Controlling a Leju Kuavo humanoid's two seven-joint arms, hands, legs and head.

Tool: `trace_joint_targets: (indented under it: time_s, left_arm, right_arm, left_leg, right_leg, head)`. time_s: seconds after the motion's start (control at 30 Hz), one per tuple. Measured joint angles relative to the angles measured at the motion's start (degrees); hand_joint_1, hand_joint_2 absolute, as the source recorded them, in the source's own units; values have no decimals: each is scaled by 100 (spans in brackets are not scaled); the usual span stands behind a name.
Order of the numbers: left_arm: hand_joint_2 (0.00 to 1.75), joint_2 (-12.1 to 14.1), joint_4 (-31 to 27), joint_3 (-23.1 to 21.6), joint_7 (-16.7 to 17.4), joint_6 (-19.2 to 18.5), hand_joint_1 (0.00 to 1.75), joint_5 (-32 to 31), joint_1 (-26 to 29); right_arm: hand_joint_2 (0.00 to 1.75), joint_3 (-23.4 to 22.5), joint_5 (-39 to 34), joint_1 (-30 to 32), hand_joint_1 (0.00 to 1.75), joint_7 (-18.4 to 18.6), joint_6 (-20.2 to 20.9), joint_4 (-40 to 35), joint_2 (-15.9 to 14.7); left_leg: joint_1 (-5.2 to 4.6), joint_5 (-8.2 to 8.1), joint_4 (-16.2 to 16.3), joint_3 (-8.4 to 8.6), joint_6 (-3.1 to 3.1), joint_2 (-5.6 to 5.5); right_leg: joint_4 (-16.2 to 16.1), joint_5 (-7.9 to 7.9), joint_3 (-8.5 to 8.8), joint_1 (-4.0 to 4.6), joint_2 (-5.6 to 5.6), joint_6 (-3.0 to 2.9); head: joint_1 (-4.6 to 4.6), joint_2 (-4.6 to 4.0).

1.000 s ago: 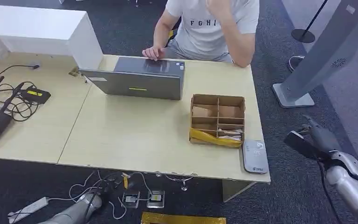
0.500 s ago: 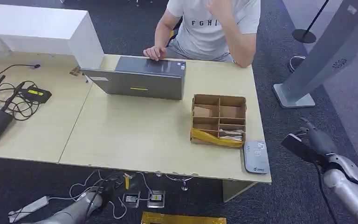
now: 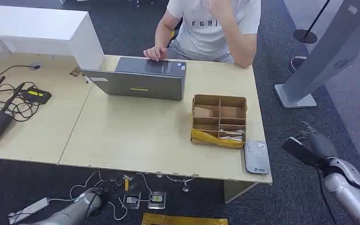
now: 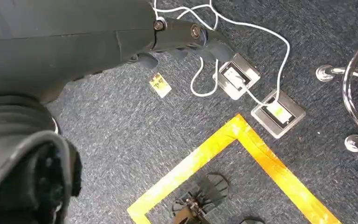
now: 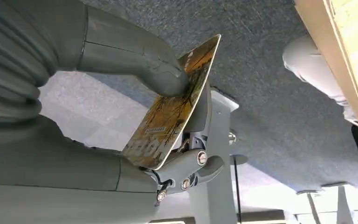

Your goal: Pass the card to the sensor for recognition and then transmit it.

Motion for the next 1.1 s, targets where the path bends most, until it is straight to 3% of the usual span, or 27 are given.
trace_joint_targets:
  time_s: [1.1]
  left_arm:
    - [0, 15, -2, 0, 13, -26, 0, -85, -17]
  right_arm:
    - [175, 127, 33, 251, 175, 9, 2, -85, 18]
  left_leg:
    - [0, 1, 0, 2, -2, 0]
  right_leg:
    - [1, 0, 1, -1, 0, 0]
  head:
    - [0, 0]
